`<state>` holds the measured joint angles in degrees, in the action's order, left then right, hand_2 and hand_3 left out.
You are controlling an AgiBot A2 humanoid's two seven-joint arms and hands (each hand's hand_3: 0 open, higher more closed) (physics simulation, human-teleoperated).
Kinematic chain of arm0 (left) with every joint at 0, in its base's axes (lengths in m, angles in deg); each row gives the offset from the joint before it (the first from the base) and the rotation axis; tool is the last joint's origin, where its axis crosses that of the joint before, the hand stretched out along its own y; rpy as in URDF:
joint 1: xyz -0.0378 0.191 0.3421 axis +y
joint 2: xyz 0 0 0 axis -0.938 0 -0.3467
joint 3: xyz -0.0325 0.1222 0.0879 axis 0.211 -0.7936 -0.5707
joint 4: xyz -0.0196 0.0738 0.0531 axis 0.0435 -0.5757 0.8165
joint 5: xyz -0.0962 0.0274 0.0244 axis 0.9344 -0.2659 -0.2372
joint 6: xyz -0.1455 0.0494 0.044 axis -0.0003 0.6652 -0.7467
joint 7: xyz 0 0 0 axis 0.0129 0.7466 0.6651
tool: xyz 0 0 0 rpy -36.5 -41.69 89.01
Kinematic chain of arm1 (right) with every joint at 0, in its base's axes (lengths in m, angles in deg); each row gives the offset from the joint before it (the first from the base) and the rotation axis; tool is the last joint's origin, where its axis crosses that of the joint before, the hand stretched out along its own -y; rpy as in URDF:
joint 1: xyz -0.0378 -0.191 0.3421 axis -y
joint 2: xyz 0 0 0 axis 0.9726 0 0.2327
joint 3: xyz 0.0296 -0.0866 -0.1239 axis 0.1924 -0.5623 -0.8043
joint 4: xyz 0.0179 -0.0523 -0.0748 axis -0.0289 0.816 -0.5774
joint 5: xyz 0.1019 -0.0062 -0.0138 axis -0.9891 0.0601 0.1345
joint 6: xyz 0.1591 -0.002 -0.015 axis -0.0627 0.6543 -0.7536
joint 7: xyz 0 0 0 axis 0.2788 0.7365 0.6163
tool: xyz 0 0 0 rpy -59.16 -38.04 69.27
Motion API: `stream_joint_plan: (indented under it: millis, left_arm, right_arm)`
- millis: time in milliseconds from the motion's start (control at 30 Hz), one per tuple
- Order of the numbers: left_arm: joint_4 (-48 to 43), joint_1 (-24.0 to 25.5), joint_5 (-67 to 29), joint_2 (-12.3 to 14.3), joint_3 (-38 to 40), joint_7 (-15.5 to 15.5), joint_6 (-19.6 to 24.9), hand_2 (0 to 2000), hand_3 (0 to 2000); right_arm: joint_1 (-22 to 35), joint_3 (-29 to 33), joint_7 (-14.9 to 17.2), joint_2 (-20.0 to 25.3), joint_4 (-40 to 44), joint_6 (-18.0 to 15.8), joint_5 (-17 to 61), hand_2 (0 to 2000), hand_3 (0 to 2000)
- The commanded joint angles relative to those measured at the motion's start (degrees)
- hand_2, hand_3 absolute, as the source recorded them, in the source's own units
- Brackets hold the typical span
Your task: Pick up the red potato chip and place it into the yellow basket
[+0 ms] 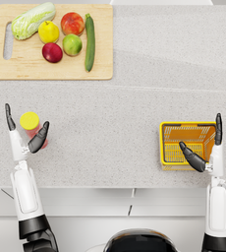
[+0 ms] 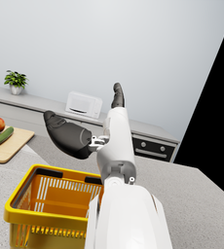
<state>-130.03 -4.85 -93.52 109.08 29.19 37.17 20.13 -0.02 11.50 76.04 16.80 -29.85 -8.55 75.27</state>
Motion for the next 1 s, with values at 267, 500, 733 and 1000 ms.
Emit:
stream_joint_plan:
  millis: [267, 500, 733, 1000]
  left_arm:
    - [35.40, -13.01, -0.15, 0.82, -5.11, 0.00, 0.00, 0, 0]
    - [60.78, -26.00, -0.16, 1.08, -4.93, 0.00, 0.00, 0, 0]
    - [20.55, -8.22, -0.22, 0.91, -8.59, 0.12, -0.34, 2000, 2000]
    - [-21.25, -4.90, -0.22, 1.94, -15.71, -0.05, 4.98, 2000, 2000]
  right_arm:
    - [-1.14, -3.62, 0.00, 0.66, -0.21, 0.00, 0.16, 0, 0]
    - [-2.18, -3.50, 0.00, 1.18, -0.08, 0.00, 0.17, 0, 0]
    - [0.88, -6.99, 0.00, 2.73, -1.02, 0.00, 0.16, 0, 0]
    - [7.91, -20.78, 0.00, 9.48, 3.05, 0.00, 0.16, 0, 0]
